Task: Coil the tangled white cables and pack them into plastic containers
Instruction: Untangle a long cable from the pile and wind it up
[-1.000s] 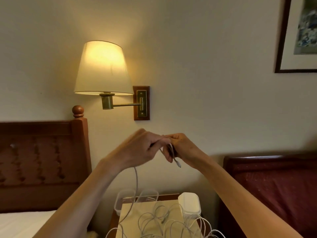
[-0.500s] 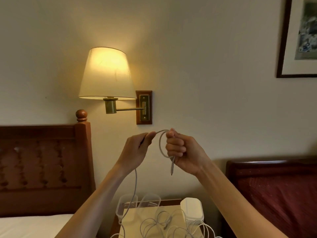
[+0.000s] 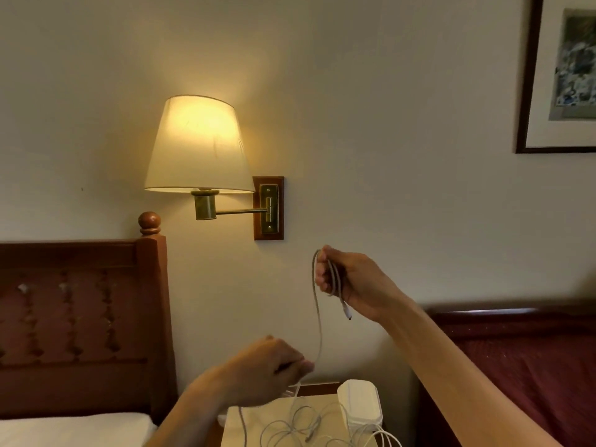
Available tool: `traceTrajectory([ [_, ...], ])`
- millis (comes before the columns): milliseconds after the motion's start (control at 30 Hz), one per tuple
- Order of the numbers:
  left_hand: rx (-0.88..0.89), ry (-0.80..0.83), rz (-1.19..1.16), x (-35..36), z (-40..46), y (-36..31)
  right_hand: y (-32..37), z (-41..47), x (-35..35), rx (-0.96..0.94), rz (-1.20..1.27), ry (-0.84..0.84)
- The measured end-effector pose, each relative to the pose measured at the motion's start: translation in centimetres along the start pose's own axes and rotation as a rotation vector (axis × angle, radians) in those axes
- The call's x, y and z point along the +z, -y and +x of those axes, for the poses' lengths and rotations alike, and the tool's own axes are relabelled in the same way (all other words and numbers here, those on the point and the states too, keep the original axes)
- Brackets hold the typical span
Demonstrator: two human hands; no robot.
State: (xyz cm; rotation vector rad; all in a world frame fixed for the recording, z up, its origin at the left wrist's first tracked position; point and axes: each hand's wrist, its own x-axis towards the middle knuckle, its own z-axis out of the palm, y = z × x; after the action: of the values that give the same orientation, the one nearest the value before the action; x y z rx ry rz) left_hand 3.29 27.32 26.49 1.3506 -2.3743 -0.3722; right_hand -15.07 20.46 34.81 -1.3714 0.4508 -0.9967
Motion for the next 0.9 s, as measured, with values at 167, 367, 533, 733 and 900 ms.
traceTrajectory([
  [167, 0.252, -0.212, 0.001, -4.5, -0.4, -3.9, -1.8, -0.4, 1.0, -0.056, -0.390, -0.020],
  [367, 0.330, -0.585, 0.119, -6.3, 1.6, -1.7, -3.0, -1.3, 1.8, -0.098, -0.527, 0.041],
  [533, 0.292, -0.796, 0.166, -5.7, 2.8, -0.4, -2.7, -2.1, 1.8, -0.005, -0.186, 0.139],
  [733, 0.262, -0.813, -0.144, -3.5, 4.1, -0.8, -1.6, -2.0, 1.2, 0.133, 0.238, 0.258],
  [900, 0.131, -0.750, -0.411, 0.3, 4.2, 3.1, 0.1, -2.1, -1.2, 0.127, 0.489, 0.247],
])
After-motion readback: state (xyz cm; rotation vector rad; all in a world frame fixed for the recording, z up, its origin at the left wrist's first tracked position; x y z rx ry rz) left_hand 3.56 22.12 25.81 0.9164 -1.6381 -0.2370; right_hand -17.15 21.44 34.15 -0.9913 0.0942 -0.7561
